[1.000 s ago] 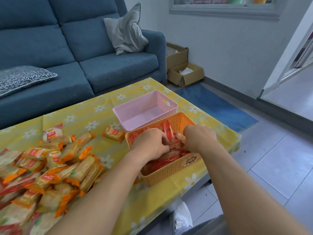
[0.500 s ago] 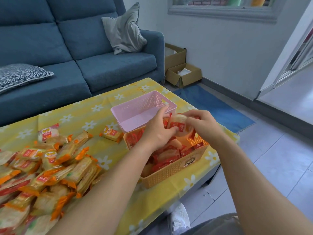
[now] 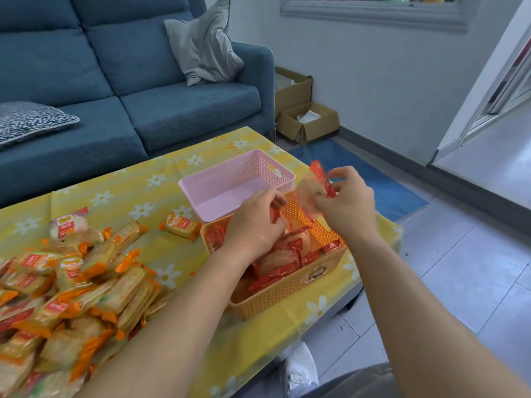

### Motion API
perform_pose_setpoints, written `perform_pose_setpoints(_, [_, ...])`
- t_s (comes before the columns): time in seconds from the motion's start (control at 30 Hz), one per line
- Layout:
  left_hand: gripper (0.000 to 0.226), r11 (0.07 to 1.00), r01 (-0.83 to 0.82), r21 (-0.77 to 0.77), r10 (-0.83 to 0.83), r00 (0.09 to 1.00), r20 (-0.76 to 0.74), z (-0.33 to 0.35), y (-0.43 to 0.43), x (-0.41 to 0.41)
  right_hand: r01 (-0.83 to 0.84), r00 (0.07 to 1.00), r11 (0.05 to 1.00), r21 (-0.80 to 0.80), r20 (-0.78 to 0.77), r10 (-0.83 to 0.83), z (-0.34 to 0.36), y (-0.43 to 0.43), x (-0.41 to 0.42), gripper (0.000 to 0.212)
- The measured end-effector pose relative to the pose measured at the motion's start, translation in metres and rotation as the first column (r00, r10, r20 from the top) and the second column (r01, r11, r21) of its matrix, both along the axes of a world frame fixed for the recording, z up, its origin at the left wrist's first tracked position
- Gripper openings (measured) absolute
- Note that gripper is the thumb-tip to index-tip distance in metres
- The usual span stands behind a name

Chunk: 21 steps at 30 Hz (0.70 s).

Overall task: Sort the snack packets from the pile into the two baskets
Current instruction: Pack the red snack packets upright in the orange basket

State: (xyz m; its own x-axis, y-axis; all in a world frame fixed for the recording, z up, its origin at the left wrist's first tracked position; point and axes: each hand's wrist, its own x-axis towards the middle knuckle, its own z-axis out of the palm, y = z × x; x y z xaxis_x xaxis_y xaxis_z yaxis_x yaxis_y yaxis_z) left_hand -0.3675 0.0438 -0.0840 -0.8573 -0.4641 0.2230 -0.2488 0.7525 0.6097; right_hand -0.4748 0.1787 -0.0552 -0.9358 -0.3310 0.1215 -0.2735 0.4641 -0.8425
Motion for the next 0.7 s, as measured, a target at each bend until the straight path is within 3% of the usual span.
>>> perform_pose_setpoints(0.07, [0.015,0.995,0.003,-0.101,0.011,0.99,0.137,-0.003,-0.001,0.003,-0.031,0.986,0.983,0.181,-0.153,0.059,-0.008,-0.005,0.006,0.034])
perform_pose_setpoints(0.17, [0.032,0.976,0.05,-0.211,0.011,0.962,0.274,-0.008,0.005,0.004,-0.07,0.961,0.925,0.373,-0.223,0.163,-0.026,-0.019,0.012,0.015])
perform_pose_setpoints(0.27, [0.045,0.956,0.092,-0.28,-0.005,0.955,0.297,-0.009,0.006,0.003,-0.213,0.968,0.885,0.415,-0.034,0.249,-0.032,-0.029,0.014,0.013])
perform_pose_setpoints(0.37, [0.026,0.959,0.067,-0.277,0.01,0.963,0.268,-0.008,0.001,0.004,-0.415,0.906,0.842,0.344,0.243,0.347,-0.031,-0.027,0.008,0.029])
perform_pose_setpoints(0.43, [0.016,0.977,0.052,-0.207,0.0,0.97,0.243,-0.008,-0.001,0.006,-0.392,0.904,0.882,0.262,0.284,0.318,-0.028,-0.024,0.004,0.028])
perform_pose_setpoints(0.5, [0.011,0.995,0.011,-0.095,0.005,0.986,0.167,-0.005,-0.002,0.006,-0.258,0.961,0.942,0.212,0.156,0.228,-0.019,-0.02,0.003,0.027])
perform_pose_setpoints(0.57, [0.01,0.99,-0.07,0.121,0.065,0.997,0.042,0.001,-0.001,0.006,-0.102,0.994,0.984,0.148,-0.016,0.105,-0.008,-0.013,0.004,0.029])
perform_pose_setpoints(0.63, [0.013,0.925,-0.15,0.35,0.172,0.985,-0.033,0.009,0.0,0.004,-0.02,0.995,0.994,0.107,-0.099,0.03,0.0,-0.007,0.005,0.029])
perform_pose_setpoints(0.7, [0.016,0.855,-0.188,0.483,0.239,0.97,-0.046,0.014,0.003,0.0,-0.084,0.995,0.989,0.125,-0.036,0.089,0.003,-0.008,0.006,0.039])
